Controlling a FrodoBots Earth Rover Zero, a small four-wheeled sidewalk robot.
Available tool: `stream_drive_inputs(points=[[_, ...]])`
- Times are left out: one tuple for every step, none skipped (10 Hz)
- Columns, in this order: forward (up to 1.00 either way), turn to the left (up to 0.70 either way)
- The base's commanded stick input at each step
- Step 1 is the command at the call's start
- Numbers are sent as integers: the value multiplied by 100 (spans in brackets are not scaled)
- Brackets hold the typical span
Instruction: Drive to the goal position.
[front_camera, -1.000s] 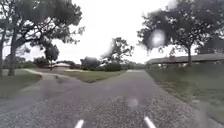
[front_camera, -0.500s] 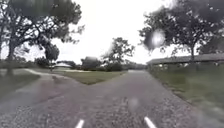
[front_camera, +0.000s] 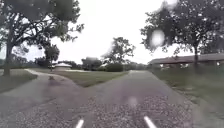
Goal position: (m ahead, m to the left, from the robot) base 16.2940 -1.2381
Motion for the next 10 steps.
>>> stream_drive_inputs(points=[[70,0],[70,0],[70,0],[70,0],[70,0],[70,-20],[70,-29],[70,-34],[70,-34],[70,-34]])
